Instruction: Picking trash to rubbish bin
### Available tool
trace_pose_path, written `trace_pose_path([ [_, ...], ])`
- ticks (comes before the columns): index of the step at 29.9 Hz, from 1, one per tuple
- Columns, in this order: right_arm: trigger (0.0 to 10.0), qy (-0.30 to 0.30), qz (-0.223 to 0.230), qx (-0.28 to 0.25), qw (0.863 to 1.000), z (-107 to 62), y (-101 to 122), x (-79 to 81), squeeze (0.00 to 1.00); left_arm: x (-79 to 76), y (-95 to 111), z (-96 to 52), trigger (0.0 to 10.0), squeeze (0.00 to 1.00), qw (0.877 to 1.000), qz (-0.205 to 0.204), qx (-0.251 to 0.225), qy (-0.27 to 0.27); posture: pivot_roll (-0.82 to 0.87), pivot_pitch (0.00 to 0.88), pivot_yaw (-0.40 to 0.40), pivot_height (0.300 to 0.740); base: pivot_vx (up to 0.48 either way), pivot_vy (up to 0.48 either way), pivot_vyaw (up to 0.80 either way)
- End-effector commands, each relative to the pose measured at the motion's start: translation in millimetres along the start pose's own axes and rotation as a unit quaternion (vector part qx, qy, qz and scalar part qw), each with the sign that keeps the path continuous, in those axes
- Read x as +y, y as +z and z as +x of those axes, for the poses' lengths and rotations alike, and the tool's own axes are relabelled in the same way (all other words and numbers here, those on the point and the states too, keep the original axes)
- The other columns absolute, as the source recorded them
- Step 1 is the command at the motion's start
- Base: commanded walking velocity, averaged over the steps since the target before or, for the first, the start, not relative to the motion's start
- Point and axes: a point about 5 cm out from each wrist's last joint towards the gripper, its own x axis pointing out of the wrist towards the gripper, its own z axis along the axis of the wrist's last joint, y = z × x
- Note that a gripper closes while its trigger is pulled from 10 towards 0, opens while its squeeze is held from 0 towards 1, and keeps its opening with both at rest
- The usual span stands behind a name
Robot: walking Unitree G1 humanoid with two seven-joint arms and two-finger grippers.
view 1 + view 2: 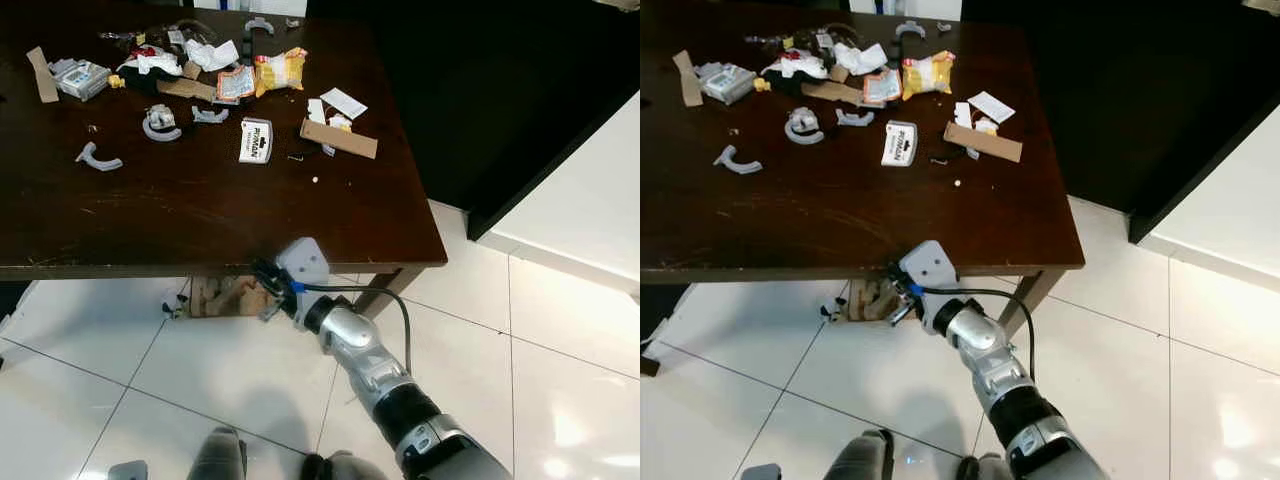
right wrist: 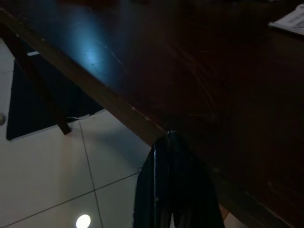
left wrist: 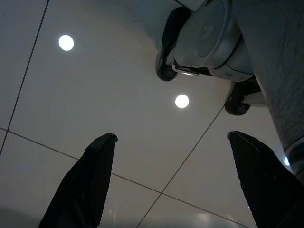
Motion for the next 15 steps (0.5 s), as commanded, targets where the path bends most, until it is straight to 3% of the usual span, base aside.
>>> trace_pose_path([
  [1,0.0,0.028,0.069,-0.010,0.997,18.9,2.8,42.1,0.00,-24.1,-24.1,-2.3,10.0,0.00,0.998,-0.003,0.041,-0.045,0.31,0.286,-0.130,0.740,0.000,0.000,0.00],
  [10,0.0,0.022,0.073,-0.015,0.997,19.8,5.4,35.5,0.00,-25.0,-22.9,-1.6,10.0,0.00,0.998,-0.003,0.041,-0.046,0.31,0.277,-0.131,0.740,0.000,0.000,0.00],
  [15,0.2,0.056,0.114,-0.023,0.992,21.1,7.9,40.4,0.00,-24.8,-21.1,-0.7,10.0,0.00,0.998,-0.002,0.041,-0.044,0.31,0.260,-0.131,0.740,0.000,0.000,0.00],
])
